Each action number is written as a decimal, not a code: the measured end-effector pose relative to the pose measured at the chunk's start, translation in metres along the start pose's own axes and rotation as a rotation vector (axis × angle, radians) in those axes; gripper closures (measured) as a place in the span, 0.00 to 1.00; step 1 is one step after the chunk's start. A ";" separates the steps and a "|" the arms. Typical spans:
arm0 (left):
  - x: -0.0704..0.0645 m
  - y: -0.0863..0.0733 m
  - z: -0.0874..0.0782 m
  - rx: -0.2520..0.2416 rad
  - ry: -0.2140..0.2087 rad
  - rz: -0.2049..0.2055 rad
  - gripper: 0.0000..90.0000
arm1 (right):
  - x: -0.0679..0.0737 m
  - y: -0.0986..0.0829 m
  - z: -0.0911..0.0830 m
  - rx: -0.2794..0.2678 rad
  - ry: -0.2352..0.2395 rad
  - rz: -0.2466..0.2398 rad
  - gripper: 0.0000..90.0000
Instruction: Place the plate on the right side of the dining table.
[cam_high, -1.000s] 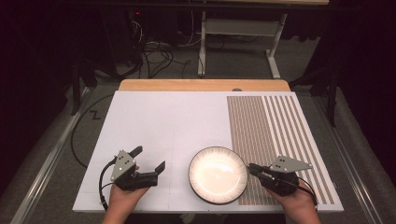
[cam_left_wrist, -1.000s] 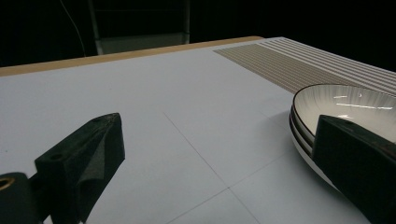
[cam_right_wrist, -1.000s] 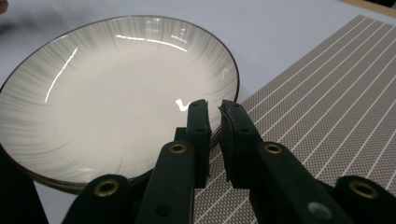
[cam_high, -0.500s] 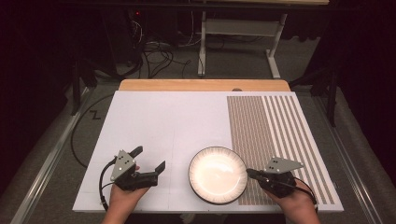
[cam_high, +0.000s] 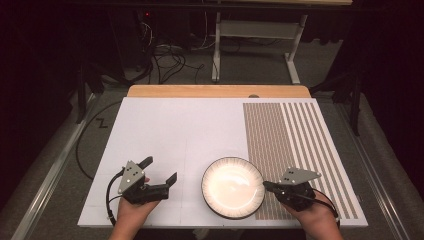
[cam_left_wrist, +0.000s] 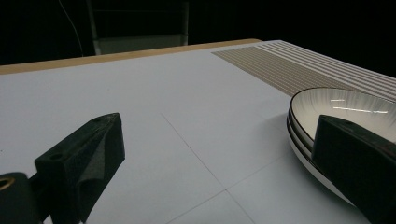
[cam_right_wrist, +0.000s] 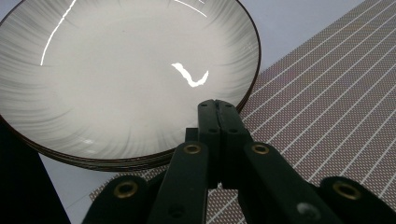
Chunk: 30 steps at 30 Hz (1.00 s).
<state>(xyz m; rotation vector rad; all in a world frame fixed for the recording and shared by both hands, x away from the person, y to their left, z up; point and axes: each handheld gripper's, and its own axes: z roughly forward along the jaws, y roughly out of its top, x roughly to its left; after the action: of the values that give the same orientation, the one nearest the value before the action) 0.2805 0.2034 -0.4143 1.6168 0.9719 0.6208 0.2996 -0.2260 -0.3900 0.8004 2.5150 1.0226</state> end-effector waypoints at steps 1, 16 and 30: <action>0.000 0.000 0.000 0.000 0.000 0.000 0.04 | 0.000 0.000 0.000 0.000 -0.001 -0.005 1.00; 0.000 0.000 0.000 -0.001 -0.003 0.005 0.04 | 0.006 0.005 0.005 0.016 -0.004 -0.029 1.00; 0.000 0.001 -0.001 -0.009 -0.005 0.000 0.04 | 0.013 0.010 0.015 0.019 0.033 -0.034 1.00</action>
<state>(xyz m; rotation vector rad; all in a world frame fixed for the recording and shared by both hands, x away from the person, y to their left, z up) 0.2801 0.2041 -0.4128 1.6097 0.9637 0.6205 0.2999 -0.2037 -0.3939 0.7492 2.5600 1.0105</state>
